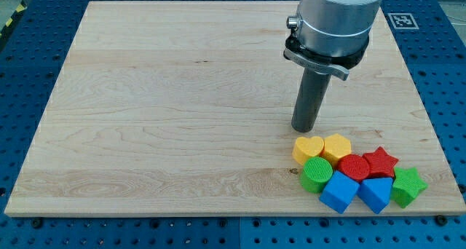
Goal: Push the group of blocks slightly to the left side of the board
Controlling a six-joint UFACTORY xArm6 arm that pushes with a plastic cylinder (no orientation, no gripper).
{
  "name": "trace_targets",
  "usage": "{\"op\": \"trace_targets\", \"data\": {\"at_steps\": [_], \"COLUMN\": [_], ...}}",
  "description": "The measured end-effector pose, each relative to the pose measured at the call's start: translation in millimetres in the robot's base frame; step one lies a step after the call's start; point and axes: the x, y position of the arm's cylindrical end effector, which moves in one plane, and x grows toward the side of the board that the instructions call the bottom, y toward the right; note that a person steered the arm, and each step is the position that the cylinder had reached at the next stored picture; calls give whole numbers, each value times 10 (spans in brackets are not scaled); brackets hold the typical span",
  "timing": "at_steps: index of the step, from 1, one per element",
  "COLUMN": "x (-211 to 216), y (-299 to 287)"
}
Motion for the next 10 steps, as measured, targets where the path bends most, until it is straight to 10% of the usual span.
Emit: {"op": "trace_targets", "data": {"at_steps": [2, 4, 6, 8, 10], "x": [-252, -892, -410, -140, 1171], "y": [-5, 1168, 2452, 2458, 2396]}}
